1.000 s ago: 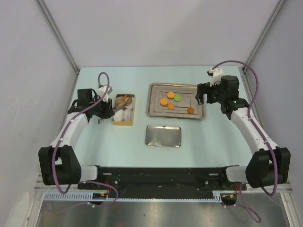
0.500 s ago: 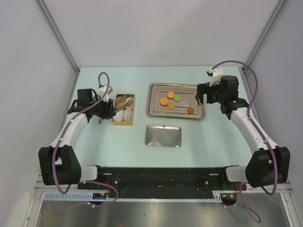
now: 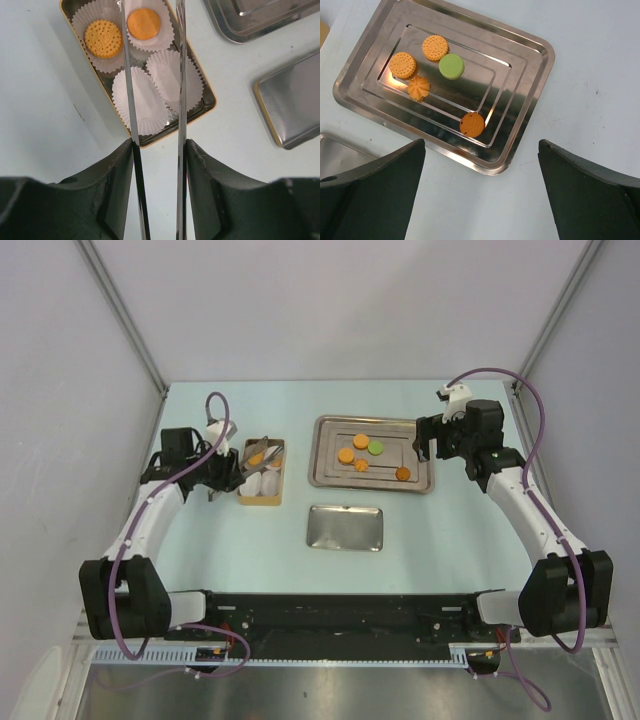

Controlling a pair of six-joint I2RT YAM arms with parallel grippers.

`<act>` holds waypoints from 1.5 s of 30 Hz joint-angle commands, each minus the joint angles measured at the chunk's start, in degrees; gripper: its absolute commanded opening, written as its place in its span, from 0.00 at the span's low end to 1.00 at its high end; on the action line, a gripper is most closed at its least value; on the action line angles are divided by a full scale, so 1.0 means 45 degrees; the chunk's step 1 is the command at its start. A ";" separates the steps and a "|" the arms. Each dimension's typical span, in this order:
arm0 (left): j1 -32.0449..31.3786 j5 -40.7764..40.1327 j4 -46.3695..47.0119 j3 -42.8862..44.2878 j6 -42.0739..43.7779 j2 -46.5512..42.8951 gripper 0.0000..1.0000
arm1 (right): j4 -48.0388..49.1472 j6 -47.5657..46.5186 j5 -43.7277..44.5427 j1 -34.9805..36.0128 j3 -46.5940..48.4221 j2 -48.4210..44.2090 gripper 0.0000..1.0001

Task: Pack the cookies

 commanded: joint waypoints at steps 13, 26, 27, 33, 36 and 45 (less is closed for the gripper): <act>-0.1814 0.1517 -0.0693 0.1890 -0.0002 -0.0361 0.49 | 0.0301 -0.0031 0.0575 0.0101 0.0148 -0.0031 1.00; -0.5061 0.0168 0.0518 0.3842 -0.0920 0.2664 0.49 | 0.0340 -0.0031 0.1025 -0.0055 0.0148 0.0105 1.00; -0.5275 0.0110 0.0557 0.3999 -0.0920 0.2860 0.49 | 0.0379 -0.0050 0.1025 -0.0055 0.0148 0.0105 1.00; -0.5979 -0.0223 0.0615 0.5463 -0.0939 0.4520 0.49 | 0.0379 -0.0070 0.1025 -0.0075 0.0168 0.0222 1.00; -0.6214 -0.0340 0.0557 0.6166 -0.1017 0.5280 0.49 | 0.0379 -0.0070 0.1064 -0.0114 0.0148 0.0242 1.00; -0.6663 -0.0418 0.0519 0.7982 -0.1096 0.6962 0.49 | 0.0379 -0.0070 0.1044 -0.0153 0.0167 0.0359 1.00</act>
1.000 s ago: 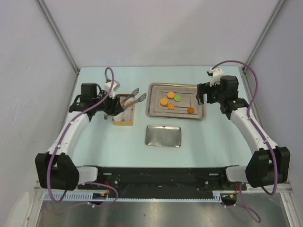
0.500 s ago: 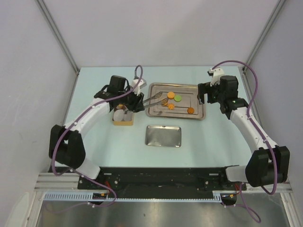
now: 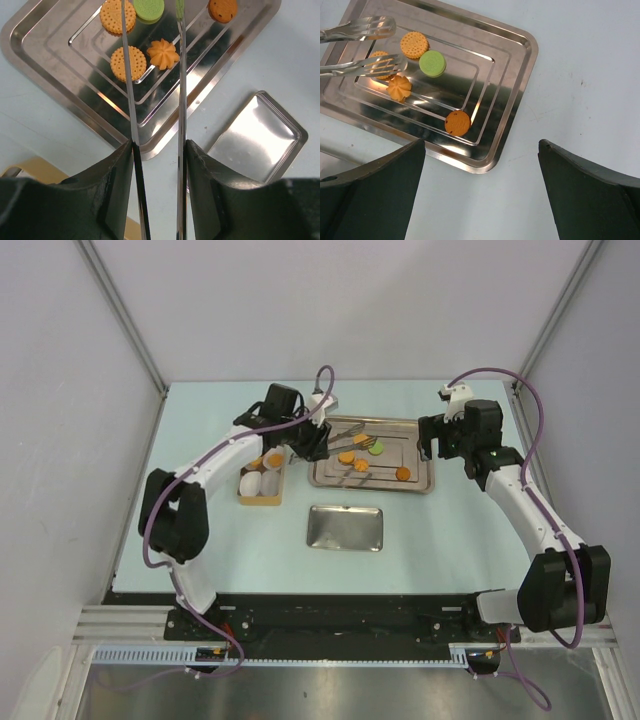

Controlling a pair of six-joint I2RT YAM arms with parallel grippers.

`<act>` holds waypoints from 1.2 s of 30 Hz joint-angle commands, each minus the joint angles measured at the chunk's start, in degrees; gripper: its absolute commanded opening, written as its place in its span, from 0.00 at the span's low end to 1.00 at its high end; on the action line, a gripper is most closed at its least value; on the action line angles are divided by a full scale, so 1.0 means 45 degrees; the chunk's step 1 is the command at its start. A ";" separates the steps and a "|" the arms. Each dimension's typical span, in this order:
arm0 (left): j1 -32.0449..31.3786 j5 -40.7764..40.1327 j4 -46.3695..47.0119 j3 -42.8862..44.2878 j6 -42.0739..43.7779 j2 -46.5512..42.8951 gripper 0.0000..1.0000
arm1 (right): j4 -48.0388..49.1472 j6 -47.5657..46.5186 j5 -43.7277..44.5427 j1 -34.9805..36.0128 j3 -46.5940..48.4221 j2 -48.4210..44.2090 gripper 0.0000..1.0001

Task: Pack the cookies

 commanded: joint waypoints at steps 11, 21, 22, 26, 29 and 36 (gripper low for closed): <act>-0.0560 -0.0606 -0.0117 0.2392 0.0047 0.1959 0.49 | 0.0345 -0.0089 0.0078 -0.0110 0.0148 0.0092 1.00; -0.0580 -0.0197 0.0060 0.2117 0.0223 0.2037 0.49 | 0.0345 -0.0109 -0.0001 -0.0149 0.0168 0.0073 1.00; -0.0580 -0.0196 0.0021 0.2157 0.0262 0.2096 0.49 | 0.0345 -0.0109 -0.0020 -0.0129 0.0168 0.0073 1.00; -0.0658 0.0057 -0.0447 0.2683 0.0534 0.2525 0.49 | 0.0325 -0.0109 -0.0001 -0.0149 0.0168 0.0053 1.00; -0.0755 0.0058 -0.0798 0.3113 0.0710 0.2857 0.49 | 0.0306 -0.0109 -0.0001 -0.0149 0.0148 0.0073 1.00; -0.0795 -0.0001 -0.1267 0.3953 0.0945 0.3404 0.49 | 0.0325 -0.0129 -0.0020 -0.0188 0.0148 0.0073 1.00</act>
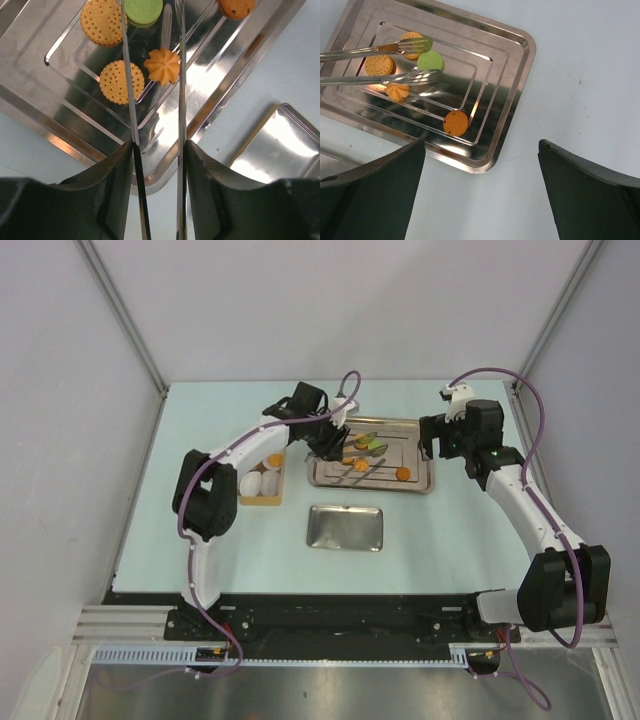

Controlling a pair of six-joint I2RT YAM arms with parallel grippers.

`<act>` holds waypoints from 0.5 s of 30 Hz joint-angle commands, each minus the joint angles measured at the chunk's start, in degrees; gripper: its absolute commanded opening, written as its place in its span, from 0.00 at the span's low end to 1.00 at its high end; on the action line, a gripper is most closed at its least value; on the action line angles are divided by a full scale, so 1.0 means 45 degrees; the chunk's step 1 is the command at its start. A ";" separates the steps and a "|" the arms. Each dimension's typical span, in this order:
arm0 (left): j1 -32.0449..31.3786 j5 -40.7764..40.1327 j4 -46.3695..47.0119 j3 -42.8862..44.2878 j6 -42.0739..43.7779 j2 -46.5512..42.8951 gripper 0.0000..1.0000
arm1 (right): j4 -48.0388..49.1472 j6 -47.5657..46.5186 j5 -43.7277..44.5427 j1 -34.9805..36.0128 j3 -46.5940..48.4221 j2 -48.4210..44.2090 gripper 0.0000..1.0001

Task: Pack the cookies

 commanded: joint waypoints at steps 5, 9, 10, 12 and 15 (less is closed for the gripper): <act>-0.0105 0.0392 -0.0682 0.1702 0.0533 0.0531 0.49 | 0.0306 -0.0129 -0.0011 -0.0100 0.0148 0.0044 1.00; -0.0125 0.0510 -0.1170 0.2172 0.0709 0.0863 0.49 | 0.0306 -0.0129 -0.0030 -0.0120 0.0167 0.0005 1.00; -0.0144 0.0510 -0.1210 0.2231 0.0748 0.0922 0.49 | 0.0287 -0.0129 -0.0030 -0.0120 0.0168 0.0004 1.00; -0.0144 0.0471 -0.1385 0.2426 0.0787 0.1155 0.49 | 0.0306 -0.0129 -0.0050 -0.0139 0.0148 0.0004 1.00; -0.0164 0.0432 -0.1658 0.2758 0.0885 0.1351 0.49 | 0.0306 -0.0109 -0.0069 -0.0159 0.0148 -0.0054 1.00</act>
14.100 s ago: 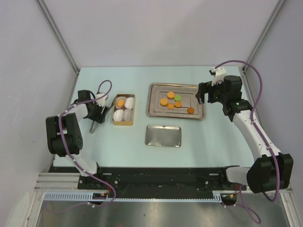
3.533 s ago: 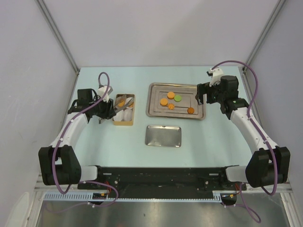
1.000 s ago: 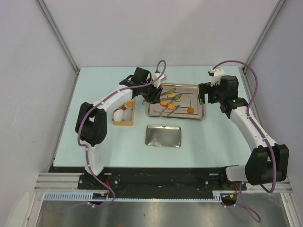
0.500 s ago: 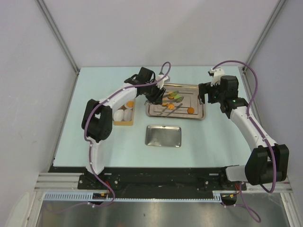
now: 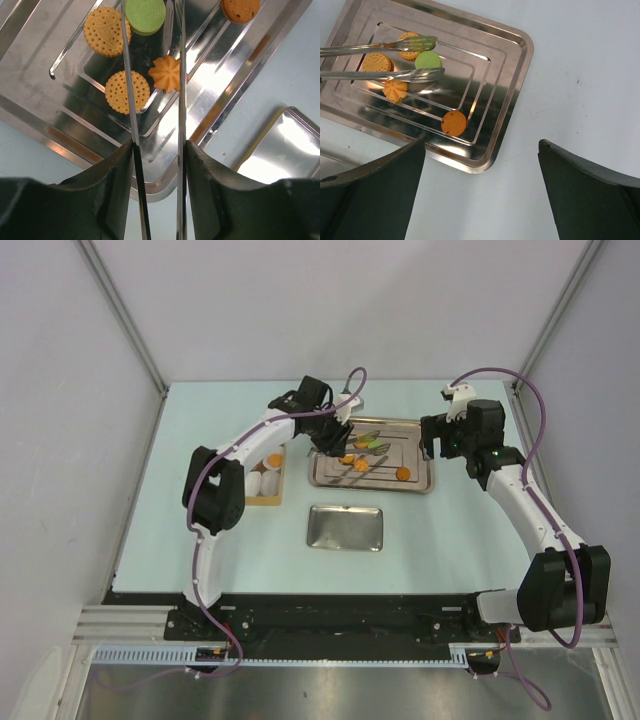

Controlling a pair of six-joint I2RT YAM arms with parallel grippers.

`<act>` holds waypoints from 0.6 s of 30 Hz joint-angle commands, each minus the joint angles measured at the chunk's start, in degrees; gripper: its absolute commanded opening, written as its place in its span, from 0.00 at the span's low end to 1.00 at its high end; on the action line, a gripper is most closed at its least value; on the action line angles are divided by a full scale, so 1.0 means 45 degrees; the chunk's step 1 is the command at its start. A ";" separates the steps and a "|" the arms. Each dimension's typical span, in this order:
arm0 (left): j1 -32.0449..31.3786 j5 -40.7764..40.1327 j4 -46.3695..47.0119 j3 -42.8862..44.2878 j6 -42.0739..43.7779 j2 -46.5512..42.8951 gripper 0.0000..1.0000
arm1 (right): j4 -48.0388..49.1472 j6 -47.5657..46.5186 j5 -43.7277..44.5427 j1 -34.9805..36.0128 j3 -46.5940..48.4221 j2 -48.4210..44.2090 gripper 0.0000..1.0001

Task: Pack the cookies

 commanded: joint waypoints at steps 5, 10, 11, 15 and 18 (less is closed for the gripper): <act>-0.0130 0.0320 -0.0718 0.1040 0.0482 0.0347 0.49 | 0.0287 -0.0109 -0.0084 -0.0096 0.0148 -0.0035 1.00; -0.0130 0.0164 -0.0953 0.0749 0.0638 0.0211 0.48 | 0.0286 -0.0109 -0.0122 -0.0135 0.0168 -0.0074 1.00; -0.0130 0.0125 -0.0934 0.0650 0.0658 0.0133 0.48 | 0.0286 -0.0109 -0.0104 -0.0135 0.0168 -0.0093 1.00; -0.0110 -0.0012 -0.0778 0.0026 0.0736 -0.0277 0.48 | 0.0287 -0.0109 -0.0123 -0.0116 0.0168 -0.0074 1.00; -0.0110 -0.0129 -0.0758 -0.0326 0.0814 -0.0512 0.48 | 0.0306 -0.0090 -0.0162 -0.0096 0.0148 -0.0074 1.00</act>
